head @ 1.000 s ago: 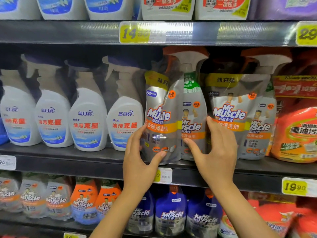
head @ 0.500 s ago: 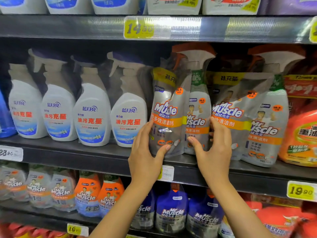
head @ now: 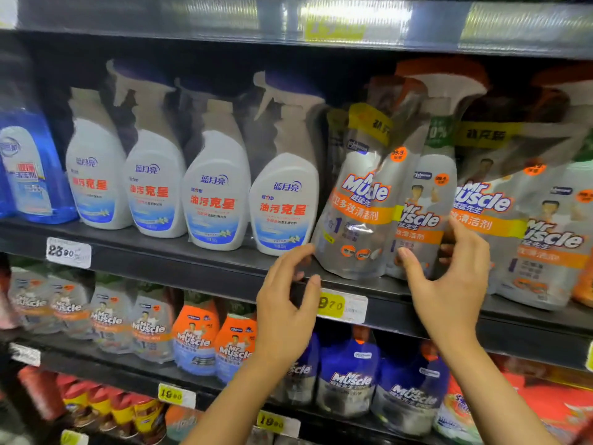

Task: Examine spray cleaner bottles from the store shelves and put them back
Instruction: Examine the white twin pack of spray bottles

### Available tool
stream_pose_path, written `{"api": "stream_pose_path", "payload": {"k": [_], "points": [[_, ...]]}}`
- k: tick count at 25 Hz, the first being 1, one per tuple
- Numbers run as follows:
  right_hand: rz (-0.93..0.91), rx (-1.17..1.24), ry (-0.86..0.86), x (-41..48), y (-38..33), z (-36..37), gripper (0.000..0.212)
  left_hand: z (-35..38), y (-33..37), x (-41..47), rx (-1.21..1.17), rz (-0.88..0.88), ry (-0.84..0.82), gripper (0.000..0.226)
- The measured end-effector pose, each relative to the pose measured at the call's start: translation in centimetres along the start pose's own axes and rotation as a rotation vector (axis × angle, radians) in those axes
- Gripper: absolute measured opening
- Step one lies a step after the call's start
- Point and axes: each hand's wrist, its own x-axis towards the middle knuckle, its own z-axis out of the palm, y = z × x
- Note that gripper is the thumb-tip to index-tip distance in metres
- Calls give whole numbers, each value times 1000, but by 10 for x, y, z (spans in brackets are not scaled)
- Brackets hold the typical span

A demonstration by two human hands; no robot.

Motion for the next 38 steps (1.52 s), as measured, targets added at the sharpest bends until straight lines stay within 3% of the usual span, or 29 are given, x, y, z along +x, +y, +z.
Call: {"api": "stream_pose_path", "payload": {"k": [5, 9, 14, 18, 28, 34, 38], "points": [[37, -3, 126, -24, -47, 10, 52, -85, -35, 30, -194, -80, 224, 42], [-75, 71, 93, -33, -117, 50, 47, -135, -54, 77, -139, 7, 202, 32], [68, 27, -237, -2, -159, 98, 95, -147, -67, 106, 139, 49, -21, 60], [208, 9, -343, 11, -160, 122, 117, -133, -66, 108, 203, 4, -72, 76], [194, -44, -152, 19, -154, 114, 80, -133, -71, 117, 13, -26, 3, 74], [132, 336, -238, 11, -154, 94, 79, -146, -82, 114, -149, 18, -60, 83], [52, 397, -228, -10, -159, 84, 79, -158, -85, 110, -202, 11, -165, 82]]}}
